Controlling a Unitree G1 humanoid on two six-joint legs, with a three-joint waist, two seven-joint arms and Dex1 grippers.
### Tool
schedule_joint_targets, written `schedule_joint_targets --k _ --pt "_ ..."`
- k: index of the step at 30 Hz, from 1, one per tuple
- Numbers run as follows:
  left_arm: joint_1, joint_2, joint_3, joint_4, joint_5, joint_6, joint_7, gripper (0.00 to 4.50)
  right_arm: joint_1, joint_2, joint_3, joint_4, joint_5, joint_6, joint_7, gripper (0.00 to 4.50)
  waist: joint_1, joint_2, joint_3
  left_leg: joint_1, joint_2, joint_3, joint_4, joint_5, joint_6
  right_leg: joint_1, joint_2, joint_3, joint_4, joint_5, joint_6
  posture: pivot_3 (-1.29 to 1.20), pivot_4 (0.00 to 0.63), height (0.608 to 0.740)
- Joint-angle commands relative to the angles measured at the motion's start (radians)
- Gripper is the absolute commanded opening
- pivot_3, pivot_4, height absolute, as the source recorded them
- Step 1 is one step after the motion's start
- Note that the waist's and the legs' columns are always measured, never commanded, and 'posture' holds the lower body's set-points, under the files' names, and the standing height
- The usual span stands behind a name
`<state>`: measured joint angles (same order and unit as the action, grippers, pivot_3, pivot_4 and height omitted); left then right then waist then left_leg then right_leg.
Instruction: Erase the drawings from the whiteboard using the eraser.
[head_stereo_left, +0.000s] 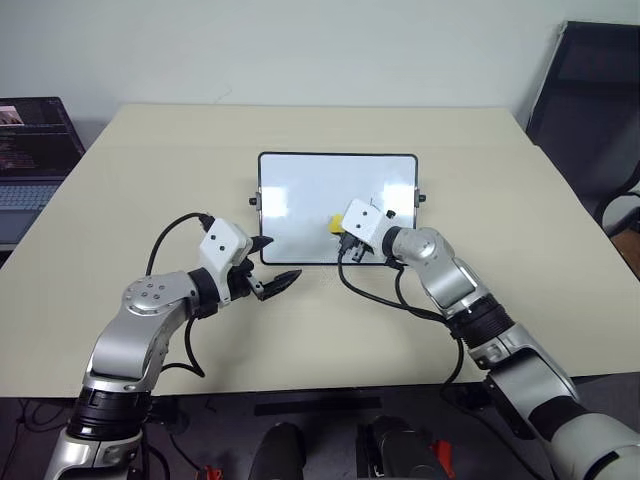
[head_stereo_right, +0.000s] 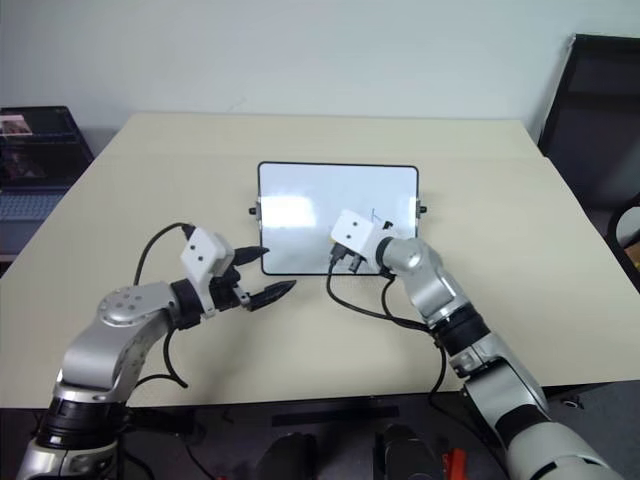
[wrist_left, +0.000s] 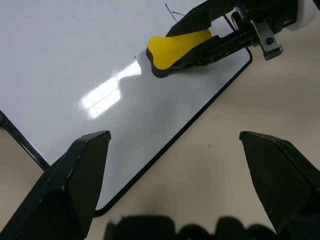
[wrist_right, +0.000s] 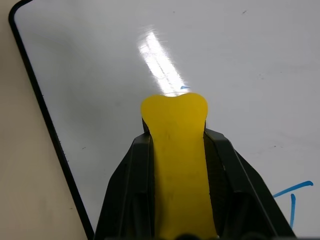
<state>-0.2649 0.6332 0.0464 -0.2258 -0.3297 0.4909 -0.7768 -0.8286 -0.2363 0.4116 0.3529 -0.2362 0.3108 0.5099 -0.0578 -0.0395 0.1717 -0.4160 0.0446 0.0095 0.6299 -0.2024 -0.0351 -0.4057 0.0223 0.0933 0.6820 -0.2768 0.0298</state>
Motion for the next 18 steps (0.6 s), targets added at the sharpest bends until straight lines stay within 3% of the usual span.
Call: schedule_joint_targets --k 1,7,18 --pt "0.002 -0.002 0.006 -0.016 -0.005 -0.024 -0.003 4.5 -0.041 -0.025 -0.054 0.036 -0.024 0.013 -0.041 0.99 0.0 0.0 0.0 0.0 0.0 0.0 0.0 0.0 0.0 0.0 0.0 0.0 0.0 0.0 0.0 0.0 0.15 0.74" --pt "0.002 -0.006 0.003 -0.01 -0.004 -0.033 -0.006 4.5 0.023 -0.021 -0.002 -0.054 0.016 0.08 0.12 0.99 0.002 0.0 0.0 0.0 0.0 0.0 0.0 0.0 0.0 0.0 0.0 0.0 -0.001 0.001 0.0 0.0 0.15 0.74" --pt "-0.006 -0.008 -0.004 -0.014 -0.005 -0.029 -0.003 4.5 -0.104 0.055 -0.031 0.092 -0.045 -0.073 -0.052 0.99 -0.008 0.0 0.0 -0.001 0.001 0.0 -0.001 0.0 0.0 -0.001 0.0 0.0 -0.001 0.001 0.0 0.0 0.15 0.74"
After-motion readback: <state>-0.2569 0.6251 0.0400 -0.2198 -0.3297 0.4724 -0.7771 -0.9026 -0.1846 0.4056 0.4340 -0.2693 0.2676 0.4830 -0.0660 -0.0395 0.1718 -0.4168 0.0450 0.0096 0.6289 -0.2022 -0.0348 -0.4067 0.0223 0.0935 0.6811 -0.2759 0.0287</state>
